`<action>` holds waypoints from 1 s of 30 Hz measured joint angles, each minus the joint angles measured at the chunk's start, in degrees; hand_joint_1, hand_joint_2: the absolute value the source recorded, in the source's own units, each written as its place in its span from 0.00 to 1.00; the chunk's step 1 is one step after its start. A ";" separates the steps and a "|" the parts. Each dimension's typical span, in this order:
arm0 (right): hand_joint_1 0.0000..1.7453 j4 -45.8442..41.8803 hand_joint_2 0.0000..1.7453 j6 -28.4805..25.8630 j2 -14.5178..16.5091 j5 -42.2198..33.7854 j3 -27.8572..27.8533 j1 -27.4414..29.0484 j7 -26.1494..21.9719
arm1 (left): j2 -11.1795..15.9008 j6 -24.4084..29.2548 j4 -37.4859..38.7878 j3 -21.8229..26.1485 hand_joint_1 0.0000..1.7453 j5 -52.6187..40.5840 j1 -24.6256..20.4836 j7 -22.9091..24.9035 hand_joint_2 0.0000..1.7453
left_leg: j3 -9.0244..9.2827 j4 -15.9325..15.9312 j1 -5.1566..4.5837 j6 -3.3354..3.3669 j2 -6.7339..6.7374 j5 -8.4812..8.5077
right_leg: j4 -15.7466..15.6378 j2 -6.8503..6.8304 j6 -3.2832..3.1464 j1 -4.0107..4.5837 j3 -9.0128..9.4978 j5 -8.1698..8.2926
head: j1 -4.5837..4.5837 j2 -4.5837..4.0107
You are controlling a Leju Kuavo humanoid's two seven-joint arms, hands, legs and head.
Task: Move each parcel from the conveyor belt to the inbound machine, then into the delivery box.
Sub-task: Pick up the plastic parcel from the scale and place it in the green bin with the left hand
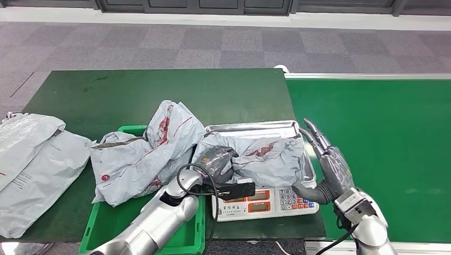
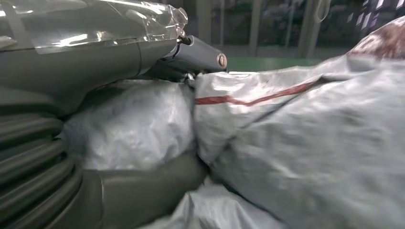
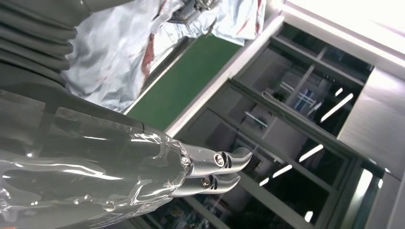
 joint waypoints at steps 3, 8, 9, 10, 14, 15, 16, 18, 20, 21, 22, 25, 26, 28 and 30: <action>0.00 -0.87 0.00 1.44 0.32 0.48 -0.86 1.17 0.00 | 0.27 0.61 -3.15 0.73 1.00 2.70 1.94 -5.10 1.00 | 0.17 0.00 0.00 0.00 0.00 0.04 | 0.03 0.00 -0.01 0.00 -0.03 0.02 | 0.00 0.00; 0.00 -1.63 0.00 2.72 0.97 1.12 -2.75 1.90 0.00 | 1.26 -2.27 -12.03 3.06 1.00 15.38 6.82 -17.28 1.00 | -0.09 0.00 0.01 0.00 -0.03 0.03 | 0.04 0.01 -0.02 0.01 -0.30 0.00 | 0.01 0.00; 0.00 -1.64 0.00 2.78 1.10 1.28 -2.95 1.91 0.00 | 1.41 -2.49 -13.85 3.51 1.00 17.91 7.73 -19.35 1.00 | -0.16 0.00 0.01 0.00 -0.03 0.04 | 0.04 0.01 -0.01 0.00 -0.37 0.00 | 0.01 0.00; 0.00 -1.64 0.00 2.75 1.19 1.38 -3.07 1.90 0.00 | 1.55 -2.55 -15.49 3.94 1.00 19.96 8.46 -20.99 1.00 | -0.21 0.00 0.01 0.00 -0.03 0.04 | 0.04 0.02 -0.01 0.00 -0.42 0.00 | 0.01 0.00; 0.00 -1.64 0.00 2.31 1.55 1.45 -3.72 1.87 0.00 | 2.12 -2.00 -20.04 5.35 1.00 23.93 9.83 -24.30 1.00 | -0.29 0.00 0.00 0.01 -0.02 0.04 | 0.03 0.01 -0.01 -0.01 -0.49 0.01 | 0.02 0.00; 0.00 -1.64 0.00 2.07 1.61 1.45 -3.81 1.86 0.00 | 2.22 -1.17 -21.01 5.73 1.00 25.34 10.18 -25.67 1.00 | -0.31 0.00 0.00 0.01 -0.02 0.04 | 0.03 0.01 -0.01 -0.01 -0.51 0.01 | 0.01 0.00; 0.00 -1.64 0.00 1.80 1.66 1.43 -3.84 1.85 0.00 | 2.28 0.08 -22.05 6.17 1.00 27.27 10.57 -27.44 1.00 | -0.32 0.01 0.00 0.01 -0.02 0.04 | 0.03 0.01 -0.01 -0.01 -0.53 0.02 | 0.01 0.00; 0.00 -1.64 0.00 1.20 1.71 1.26 -3.87 1.86 0.00 | 2.35 4.11 -24.95 7.22 1.00 32.78 11.48 -30.98 1.00 | -0.33 0.01 0.00 0.01 -0.01 0.05 | 0.04 0.02 -0.02 0.00 -0.55 0.03 | 0.00 0.00; 0.00 -1.64 0.00 0.45 1.73 0.70 -3.94 1.97 0.00 | 3.09 12.20 -29.67 7.77 1.00 38.69 12.49 -32.68 1.00 | -0.34 0.01 0.01 0.01 0.03 0.05 | 0.04 0.03 -0.03 0.01 -0.58 0.04 | 0.00 0.00; 0.00 -1.64 0.00 0.06 1.73 0.30 -3.98 2.06 0.00 | 3.83 17.84 -32.55 7.65 1.00 40.59 12.87 -32.97 1.00 | -0.35 0.01 0.02 0.00 0.05 0.05 | 0.04 0.04 -0.03 0.02 -0.61 0.04 | 0.00 0.00; 0.00 -1.64 0.00 -0.36 1.72 -0.08 -4.03 2.18 0.00 | 4.85 23.99 -35.66 7.33 1.00 41.20 13.17 -33.15 1.00 | -0.35 0.00 0.03 0.00 0.07 0.05 | 0.04 0.05 -0.03 0.04 -0.63 0.03 | 0.00 0.00; 0.00 -1.64 0.00 -1.63 1.68 -0.79 -4.27 2.62 0.00 | 7.42 34.88 -44.45 6.98 1.00 35.99 14.56 -33.37 1.00 | -0.37 0.00 0.06 0.00 0.01 0.05 | 0.04 0.02 -0.06 0.06 -0.62 0.00 | 0.00 0.00; 0.00 -1.67 0.00 -1.94 1.68 -0.86 -4.44 2.85 0.00 | 7.76 35.63 -46.82 7.46 1.00 33.00 15.36 -33.38 1.00 | -0.38 -0.01 0.07 0.00 -0.03 0.04 | 0.04 0.00 -0.07 0.06 -0.61 -0.02 | 0.00 0.00; 0.00 -2.13 0.00 -2.24 1.69 -0.72 -5.11 3.70 0.00 | 8.00 35.85 -50.03 9.57 1.00 26.10 16.93 -33.31 1.00 | -0.40 -0.01 0.06 0.00 -0.07 0.04 | 0.04 -0.02 -0.07 0.05 -0.59 -0.05 | 0.01 0.00; 0.00 -3.25 0.00 -2.16 1.73 -0.46 -6.11 5.03 -0.01 | 8.04 35.95 -51.50 13.25 1.00 19.71 18.37 -33.07 1.00 | -0.41 -0.01 0.05 -0.03 -0.01 0.01 | 0.04 0.01 -0.07 0.03 -0.62 -0.05 | 0.01 0.00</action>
